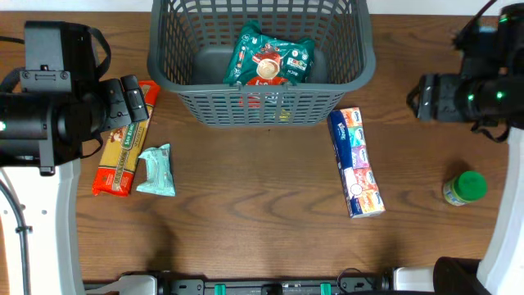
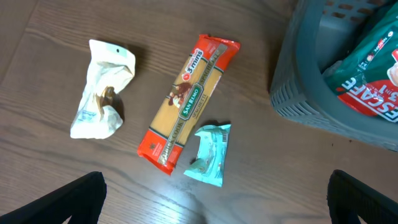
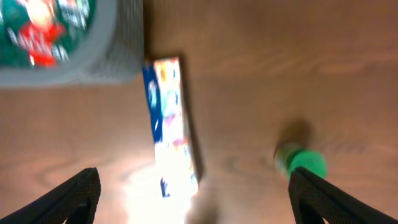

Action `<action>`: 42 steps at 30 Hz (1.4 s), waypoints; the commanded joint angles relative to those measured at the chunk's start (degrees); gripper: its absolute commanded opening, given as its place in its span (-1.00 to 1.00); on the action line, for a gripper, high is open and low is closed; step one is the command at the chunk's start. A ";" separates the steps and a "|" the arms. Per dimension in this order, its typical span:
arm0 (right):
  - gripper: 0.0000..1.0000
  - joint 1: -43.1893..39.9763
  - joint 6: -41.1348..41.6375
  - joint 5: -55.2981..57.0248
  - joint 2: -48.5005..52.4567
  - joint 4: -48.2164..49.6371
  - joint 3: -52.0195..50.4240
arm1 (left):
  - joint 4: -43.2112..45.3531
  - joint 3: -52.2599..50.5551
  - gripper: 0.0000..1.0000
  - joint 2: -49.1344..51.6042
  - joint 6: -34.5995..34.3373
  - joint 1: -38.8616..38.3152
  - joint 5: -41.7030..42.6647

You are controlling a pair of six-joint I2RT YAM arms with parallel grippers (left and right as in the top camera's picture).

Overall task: Pack container
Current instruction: 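Lower the right gripper onto the Kleenex tissue pack and grasp it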

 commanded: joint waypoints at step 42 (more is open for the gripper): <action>0.98 9.88 0.52 -5.42 1.09 64.70 -71.45 | -0.81 -0.57 0.97 0.00 0.57 0.20 -0.07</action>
